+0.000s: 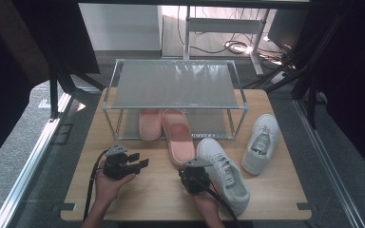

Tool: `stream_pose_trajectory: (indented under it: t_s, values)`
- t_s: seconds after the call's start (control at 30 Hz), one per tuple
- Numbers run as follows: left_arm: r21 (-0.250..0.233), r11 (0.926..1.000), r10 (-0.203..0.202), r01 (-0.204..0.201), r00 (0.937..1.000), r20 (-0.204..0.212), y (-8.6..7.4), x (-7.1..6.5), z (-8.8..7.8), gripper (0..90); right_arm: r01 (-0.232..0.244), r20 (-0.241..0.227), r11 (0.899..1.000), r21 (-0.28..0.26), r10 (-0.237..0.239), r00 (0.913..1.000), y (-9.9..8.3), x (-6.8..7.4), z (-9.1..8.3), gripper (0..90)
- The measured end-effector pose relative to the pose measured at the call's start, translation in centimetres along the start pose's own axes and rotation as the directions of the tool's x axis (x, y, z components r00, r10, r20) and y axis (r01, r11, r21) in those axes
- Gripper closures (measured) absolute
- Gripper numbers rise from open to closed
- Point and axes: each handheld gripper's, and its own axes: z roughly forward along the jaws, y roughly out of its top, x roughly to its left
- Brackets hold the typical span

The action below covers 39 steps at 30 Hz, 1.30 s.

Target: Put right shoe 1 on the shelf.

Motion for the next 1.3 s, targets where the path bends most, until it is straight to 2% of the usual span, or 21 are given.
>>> stream_pose_trajectory:
  t_s: [0.6, 1.3]
  values:
    - [0.006, 1.0, 0.004, -0.004, 1.0, -0.003, -0.1, 0.1, 0.1, 48.9, 0.007, 0.047, 1.0, 0.015, -0.007, 0.9989, -0.3, -0.5, 1.2, 89.6]
    - [0.009, 1.0, 0.002, -0.001, 1.0, -0.006, -0.1, 0.2, 0.0, 48.9, 0.009, 0.043, 1.0, 0.022, -0.01, 0.999, 0.7, -0.6, 2.7, 89.7]
